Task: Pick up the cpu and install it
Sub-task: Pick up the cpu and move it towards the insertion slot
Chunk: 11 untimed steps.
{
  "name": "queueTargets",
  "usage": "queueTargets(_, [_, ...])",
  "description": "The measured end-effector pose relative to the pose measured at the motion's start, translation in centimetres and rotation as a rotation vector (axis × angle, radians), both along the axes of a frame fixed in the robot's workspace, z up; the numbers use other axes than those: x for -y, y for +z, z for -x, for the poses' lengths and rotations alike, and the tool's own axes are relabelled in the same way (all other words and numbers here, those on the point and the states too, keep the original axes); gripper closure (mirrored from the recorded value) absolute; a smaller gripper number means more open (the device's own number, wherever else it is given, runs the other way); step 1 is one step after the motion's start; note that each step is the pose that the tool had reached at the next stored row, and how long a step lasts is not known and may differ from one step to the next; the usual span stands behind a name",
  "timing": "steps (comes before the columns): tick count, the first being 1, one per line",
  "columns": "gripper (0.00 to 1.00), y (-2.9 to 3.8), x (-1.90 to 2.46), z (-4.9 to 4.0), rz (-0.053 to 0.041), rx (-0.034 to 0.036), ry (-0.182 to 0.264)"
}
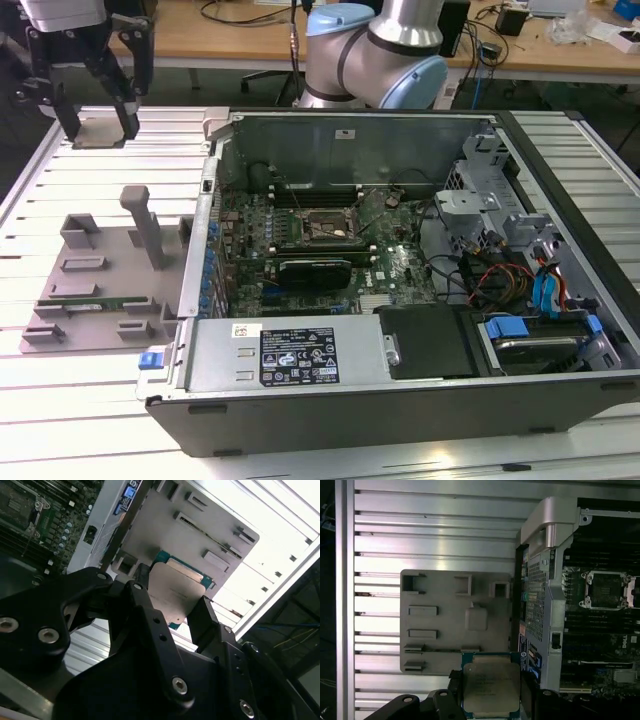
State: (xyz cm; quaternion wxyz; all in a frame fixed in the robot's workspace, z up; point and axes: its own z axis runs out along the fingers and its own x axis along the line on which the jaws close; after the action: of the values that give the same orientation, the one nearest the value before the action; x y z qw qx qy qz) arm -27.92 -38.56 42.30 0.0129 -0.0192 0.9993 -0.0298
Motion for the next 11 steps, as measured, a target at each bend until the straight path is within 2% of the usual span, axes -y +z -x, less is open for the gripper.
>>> queueTargets(11, [0.45, -0.01, 0.0, -2.58, 0.0009, -0.0005, 0.0])
